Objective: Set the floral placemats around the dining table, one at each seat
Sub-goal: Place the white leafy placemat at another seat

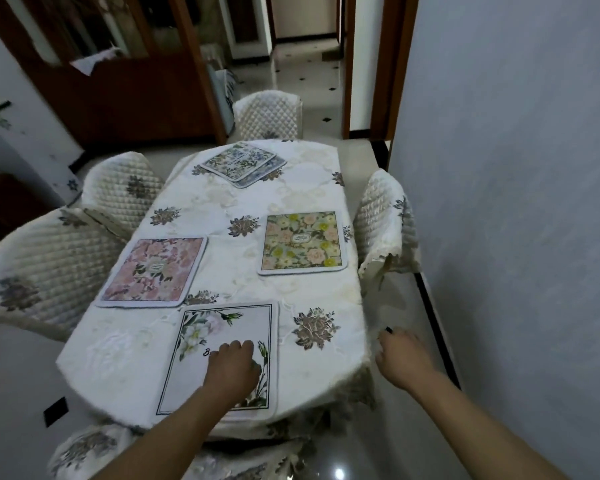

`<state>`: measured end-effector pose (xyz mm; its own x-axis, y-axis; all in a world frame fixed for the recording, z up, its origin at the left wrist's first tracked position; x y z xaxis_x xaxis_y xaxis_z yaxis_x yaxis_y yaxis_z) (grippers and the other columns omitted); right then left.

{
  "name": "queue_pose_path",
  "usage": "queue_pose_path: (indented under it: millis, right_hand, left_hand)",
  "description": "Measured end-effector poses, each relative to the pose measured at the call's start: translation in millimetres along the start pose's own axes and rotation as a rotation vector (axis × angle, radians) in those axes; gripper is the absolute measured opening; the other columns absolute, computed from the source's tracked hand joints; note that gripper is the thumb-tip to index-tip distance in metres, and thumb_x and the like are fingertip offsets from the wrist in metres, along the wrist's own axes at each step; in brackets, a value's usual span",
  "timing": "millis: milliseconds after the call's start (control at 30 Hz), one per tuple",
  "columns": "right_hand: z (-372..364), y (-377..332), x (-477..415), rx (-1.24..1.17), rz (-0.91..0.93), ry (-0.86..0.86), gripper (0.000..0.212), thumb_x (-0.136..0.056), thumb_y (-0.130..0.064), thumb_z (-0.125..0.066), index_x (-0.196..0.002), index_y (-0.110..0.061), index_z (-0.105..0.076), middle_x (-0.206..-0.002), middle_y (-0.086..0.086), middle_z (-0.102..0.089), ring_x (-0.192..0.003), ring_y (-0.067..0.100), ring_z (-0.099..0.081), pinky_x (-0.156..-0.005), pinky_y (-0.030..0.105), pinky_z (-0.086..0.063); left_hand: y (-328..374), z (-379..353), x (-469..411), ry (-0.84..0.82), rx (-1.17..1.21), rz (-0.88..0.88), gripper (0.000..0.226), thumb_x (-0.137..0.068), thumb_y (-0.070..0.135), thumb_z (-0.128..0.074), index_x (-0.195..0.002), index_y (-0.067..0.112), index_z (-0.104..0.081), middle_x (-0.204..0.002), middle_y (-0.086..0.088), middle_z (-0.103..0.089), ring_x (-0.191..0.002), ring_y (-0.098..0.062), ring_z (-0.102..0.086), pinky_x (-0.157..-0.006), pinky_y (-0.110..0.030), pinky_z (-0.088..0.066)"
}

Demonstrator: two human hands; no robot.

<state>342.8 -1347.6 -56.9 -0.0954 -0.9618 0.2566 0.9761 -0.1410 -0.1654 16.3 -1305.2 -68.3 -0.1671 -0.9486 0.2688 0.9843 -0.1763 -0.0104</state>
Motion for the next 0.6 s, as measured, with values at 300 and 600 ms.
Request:
queue_pose_path:
  millis: [300,600]
  right_hand:
    - [51.5,36.3,-41.8,0.059,-0.013,0.064,0.029,-0.089,-0.037,-0.048,-0.107,-0.017,-0.060,-0.114,0.010,-0.059,-0.108,0.030,-0.054,-0.091,0.039,-0.040]
    - [107.1,120.7,-144.2,0.022,0.180,0.078,0.030,-0.091,-0.035,-0.046,-0.111,-0.016,-0.058,-0.117,0.011,-0.059,-0.109,0.029,-0.053,-0.094,0.038,-0.040]
  left_hand:
    - [58.9,67.2,-80.4,0.138,0.018,-0.085,0.029,-0.091,0.043,-0.049,-0.107,0.019,-0.055,-0.104,-0.005,-0.062,-0.104,-0.029,-0.057,-0.088,-0.040,-0.042]
    - [155.0,99.0,-145.4,0.191,0.018,0.062,0.030,-0.090,0.044,-0.051,-0.103,0.018,-0.056,-0.100,-0.005,-0.063,-0.098,-0.028,-0.058,-0.084,-0.040,-0.041]
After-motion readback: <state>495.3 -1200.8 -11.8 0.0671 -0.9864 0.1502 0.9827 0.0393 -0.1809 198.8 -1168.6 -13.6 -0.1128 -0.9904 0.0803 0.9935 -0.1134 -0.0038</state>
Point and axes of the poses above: each hand's wrist, its own x-axis away from the middle knuckle, its own z-axis out of the back of the hand, y = z × x, the point moved 8 cm from there along -x, towards the middle knuckle
